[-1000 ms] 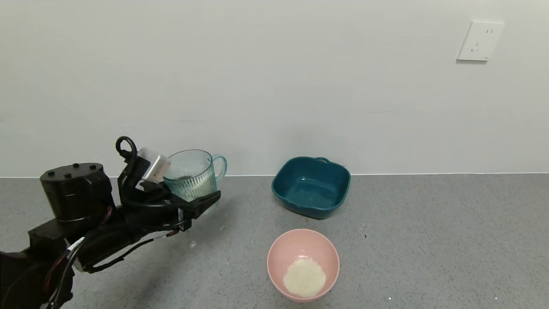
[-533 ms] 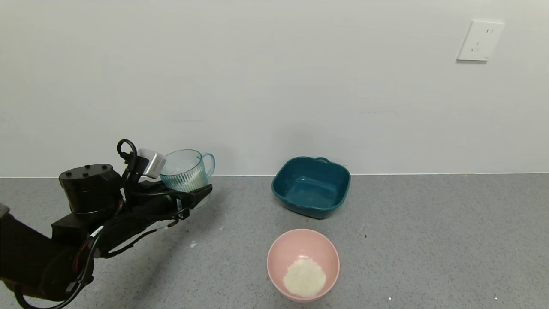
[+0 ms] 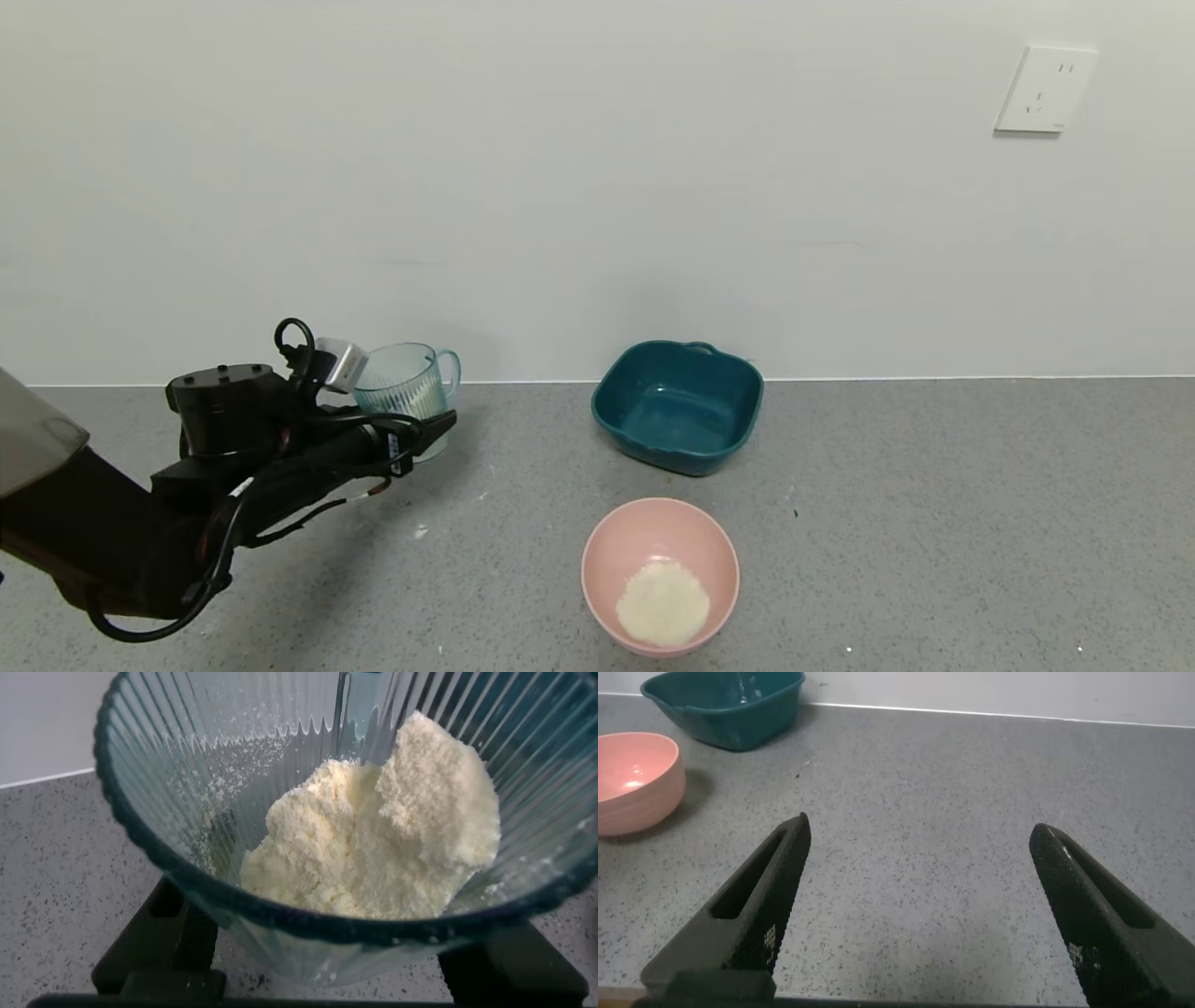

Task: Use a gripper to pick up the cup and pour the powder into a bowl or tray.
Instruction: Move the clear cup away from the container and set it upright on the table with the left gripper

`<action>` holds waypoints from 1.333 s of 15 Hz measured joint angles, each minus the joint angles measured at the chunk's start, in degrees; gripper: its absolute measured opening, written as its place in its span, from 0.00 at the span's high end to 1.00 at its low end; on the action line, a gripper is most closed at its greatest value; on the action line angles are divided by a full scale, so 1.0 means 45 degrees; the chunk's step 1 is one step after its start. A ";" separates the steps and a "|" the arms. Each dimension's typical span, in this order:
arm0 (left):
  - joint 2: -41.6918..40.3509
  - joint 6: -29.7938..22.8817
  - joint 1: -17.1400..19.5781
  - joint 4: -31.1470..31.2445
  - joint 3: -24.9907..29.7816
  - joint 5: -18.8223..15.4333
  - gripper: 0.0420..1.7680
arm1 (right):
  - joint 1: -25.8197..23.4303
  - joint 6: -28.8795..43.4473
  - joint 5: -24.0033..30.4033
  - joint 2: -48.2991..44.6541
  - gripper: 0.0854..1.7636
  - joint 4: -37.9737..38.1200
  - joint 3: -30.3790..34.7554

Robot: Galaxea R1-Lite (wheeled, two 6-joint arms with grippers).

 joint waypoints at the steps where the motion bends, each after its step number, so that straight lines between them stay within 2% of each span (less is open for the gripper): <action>1: 0.0214 -0.0049 0.0073 -0.0038 -0.0122 -0.0019 0.27 | 0.0000 0.0005 -0.0005 0.0000 0.03 0.0005 0.0000; 12: 0.2509 -0.0233 0.0219 -0.0057 -0.2406 0.0146 0.27 | 0.0000 0.0000 0.0000 0.0000 0.03 0.0005 0.0000; 20: 0.3803 -0.0214 0.0298 0.0046 -0.3099 0.0184 0.27 | 0.0000 0.0005 0.0000 0.0000 0.03 0.0005 0.0000</action>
